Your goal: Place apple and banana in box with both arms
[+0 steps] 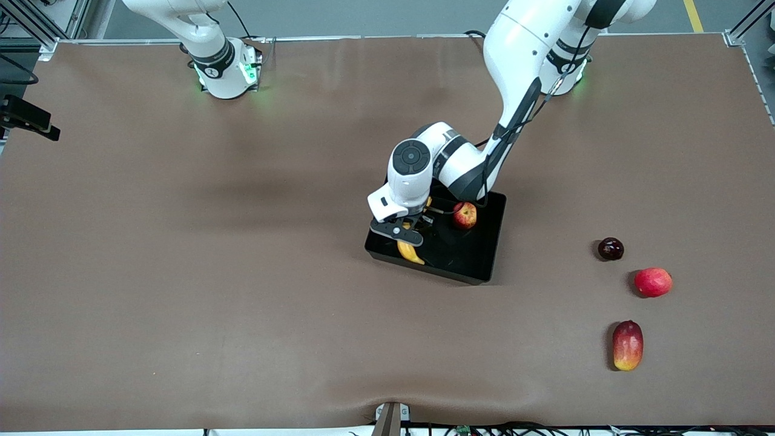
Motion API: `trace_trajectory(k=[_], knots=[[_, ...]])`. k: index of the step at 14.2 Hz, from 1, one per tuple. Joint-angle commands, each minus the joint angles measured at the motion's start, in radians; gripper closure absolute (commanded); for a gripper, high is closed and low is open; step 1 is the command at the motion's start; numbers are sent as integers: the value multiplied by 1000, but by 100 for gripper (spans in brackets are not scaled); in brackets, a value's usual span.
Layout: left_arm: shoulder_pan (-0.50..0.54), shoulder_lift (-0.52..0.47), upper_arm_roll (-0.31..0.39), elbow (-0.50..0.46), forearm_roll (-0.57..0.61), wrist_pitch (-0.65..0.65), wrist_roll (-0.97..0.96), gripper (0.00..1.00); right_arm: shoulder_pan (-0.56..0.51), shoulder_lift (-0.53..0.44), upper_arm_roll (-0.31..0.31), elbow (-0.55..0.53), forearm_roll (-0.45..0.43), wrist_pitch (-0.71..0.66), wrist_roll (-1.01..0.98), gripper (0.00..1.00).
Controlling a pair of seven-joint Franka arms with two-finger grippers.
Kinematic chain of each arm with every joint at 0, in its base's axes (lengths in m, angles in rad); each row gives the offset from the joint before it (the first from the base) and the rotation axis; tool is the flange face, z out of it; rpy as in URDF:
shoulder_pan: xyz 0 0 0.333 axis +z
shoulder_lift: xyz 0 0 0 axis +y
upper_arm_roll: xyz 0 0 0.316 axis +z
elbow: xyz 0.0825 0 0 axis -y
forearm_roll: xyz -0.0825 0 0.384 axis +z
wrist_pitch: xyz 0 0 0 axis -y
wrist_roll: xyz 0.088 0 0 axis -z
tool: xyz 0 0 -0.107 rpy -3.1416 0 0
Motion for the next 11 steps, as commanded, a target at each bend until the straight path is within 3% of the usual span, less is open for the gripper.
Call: trace_trajectory(k=[1,3,4,5,8,11], knots=[[-3,12,3,6,16,13,-27,98,-12,0,6,4,1,-7,7,0],[-3,10,3,6,18,11,-75,48,-19,0,6,4,10,-10,7,0],[-1,10,3,6,18,11,-78,5,-24,0,6,4,15,-10,7,0],[0,7,3,6,18,11,-67,0,-26,0,6,4,18,-10,7,0],[-1,-20,9,14,21,-7,-78,0,-26,0,6,4,19,-10,7,0],[34,-121,12,23,19,-131,-73,0,-27,0,6,4,19,-10,6,0]])
